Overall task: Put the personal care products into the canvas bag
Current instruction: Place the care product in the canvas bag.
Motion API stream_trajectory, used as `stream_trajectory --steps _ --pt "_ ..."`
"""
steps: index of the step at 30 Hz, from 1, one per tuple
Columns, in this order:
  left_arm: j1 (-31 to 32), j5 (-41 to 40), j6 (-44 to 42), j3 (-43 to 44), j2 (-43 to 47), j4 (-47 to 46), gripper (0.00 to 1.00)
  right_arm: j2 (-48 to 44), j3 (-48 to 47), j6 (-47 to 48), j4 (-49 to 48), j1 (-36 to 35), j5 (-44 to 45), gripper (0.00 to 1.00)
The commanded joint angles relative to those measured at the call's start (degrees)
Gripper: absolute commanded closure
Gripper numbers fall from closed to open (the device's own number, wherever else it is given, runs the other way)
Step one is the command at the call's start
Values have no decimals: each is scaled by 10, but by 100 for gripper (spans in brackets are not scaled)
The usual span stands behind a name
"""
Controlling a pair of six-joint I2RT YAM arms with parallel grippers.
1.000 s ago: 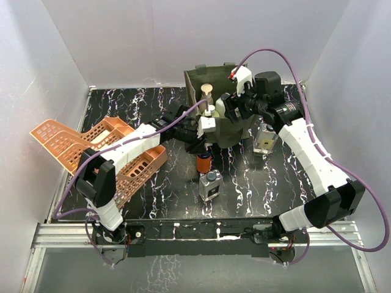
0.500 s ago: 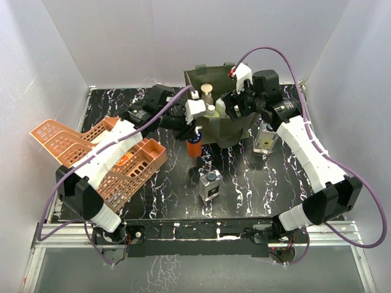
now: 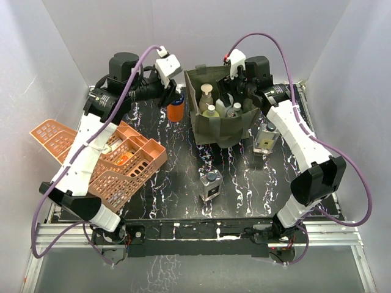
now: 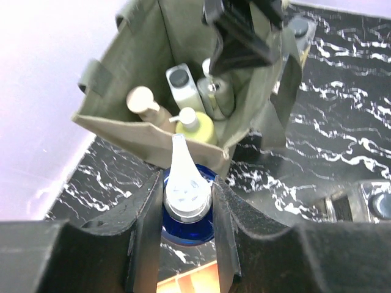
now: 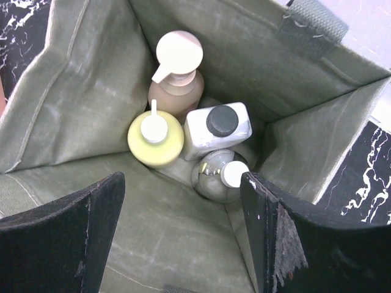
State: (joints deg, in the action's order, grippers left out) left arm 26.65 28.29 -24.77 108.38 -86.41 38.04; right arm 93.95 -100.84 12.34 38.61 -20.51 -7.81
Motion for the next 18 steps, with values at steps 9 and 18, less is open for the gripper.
stream_trajectory --steps 9,18 --pt "0 34 98 274 -138 -91 100 -5 -41 -7 -47 3 37 21" --pt "1 25 175 368 -251 -201 100 -34 -24 -11 -53 48 30 20"
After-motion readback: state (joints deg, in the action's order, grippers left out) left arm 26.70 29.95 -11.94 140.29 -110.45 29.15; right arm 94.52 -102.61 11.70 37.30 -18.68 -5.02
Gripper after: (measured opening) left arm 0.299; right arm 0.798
